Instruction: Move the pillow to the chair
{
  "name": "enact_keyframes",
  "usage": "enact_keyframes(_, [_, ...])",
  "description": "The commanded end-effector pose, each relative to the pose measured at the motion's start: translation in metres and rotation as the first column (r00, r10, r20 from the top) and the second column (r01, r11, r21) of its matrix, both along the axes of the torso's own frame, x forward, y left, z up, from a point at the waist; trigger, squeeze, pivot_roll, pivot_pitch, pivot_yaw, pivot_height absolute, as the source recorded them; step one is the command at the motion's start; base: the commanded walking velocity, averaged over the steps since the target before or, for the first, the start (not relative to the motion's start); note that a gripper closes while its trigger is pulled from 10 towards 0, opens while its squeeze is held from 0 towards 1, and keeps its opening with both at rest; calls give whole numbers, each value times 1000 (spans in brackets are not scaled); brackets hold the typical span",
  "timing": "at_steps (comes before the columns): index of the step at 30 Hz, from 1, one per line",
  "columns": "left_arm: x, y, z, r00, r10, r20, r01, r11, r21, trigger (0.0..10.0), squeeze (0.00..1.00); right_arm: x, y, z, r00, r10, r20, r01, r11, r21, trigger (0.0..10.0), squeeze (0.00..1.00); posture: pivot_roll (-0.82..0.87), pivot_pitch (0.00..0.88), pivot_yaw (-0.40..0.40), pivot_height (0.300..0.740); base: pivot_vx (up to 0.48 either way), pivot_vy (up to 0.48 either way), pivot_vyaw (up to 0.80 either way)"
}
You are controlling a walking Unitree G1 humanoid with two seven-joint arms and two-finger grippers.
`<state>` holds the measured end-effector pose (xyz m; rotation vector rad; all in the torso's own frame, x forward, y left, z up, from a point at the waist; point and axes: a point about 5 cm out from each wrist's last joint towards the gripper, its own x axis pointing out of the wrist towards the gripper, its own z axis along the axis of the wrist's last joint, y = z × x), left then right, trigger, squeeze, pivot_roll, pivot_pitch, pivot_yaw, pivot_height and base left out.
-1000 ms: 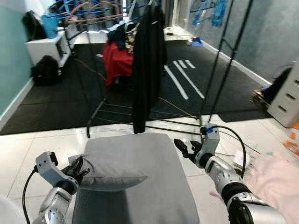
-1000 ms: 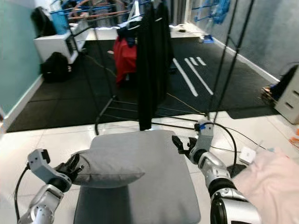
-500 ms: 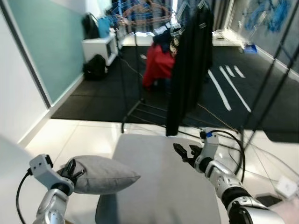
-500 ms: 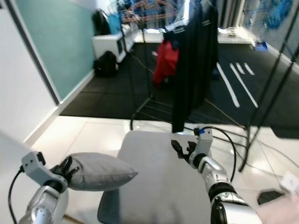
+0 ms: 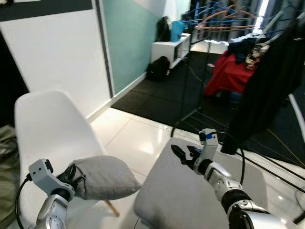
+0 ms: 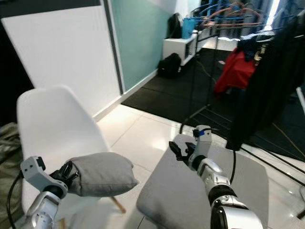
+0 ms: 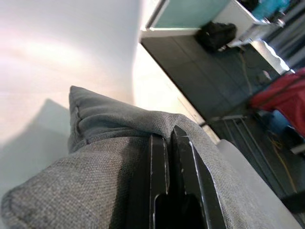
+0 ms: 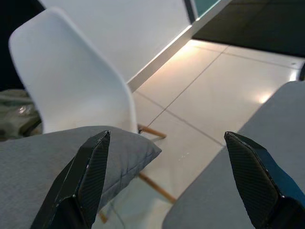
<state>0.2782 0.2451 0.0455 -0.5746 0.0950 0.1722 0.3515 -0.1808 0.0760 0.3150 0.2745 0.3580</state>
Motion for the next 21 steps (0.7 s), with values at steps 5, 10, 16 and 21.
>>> enact_keyframes(5, [12, -2, 19, 997, -26, 79, 20, 997, 74, 10000, 0, 2, -1, 4, 999, -24, 22, 24, 1000, 13, 10000, 0, -105, 25, -13, 735, 0, 0, 777])
enact_keyframes(10, [14, -5, 20, 996, -41, 75, 35, 996, 88, 10000, 0, 3, -5, 2, 997, -76, 1, 76, 997, 1, 10000, 0, -107, 25, -11, 735, 0, 0, 311])
enact_keyframes(16, [15, -10, 19, 995, -68, 77, 60, 992, 107, 10000, 0, 2, -10, 1, 994, -107, -11, 107, 994, -1, 10000, 0, -110, 26, -10, 735, 0, 0, 0])
enact_keyframes(21, [16, -17, 20, 991, -89, 97, 80, 992, 95, 10000, 0, 3, -10, 3, 995, -102, -3, 102, 995, 6, 10000, 0, -116, 19, -16, 735, 100, 0, 0])
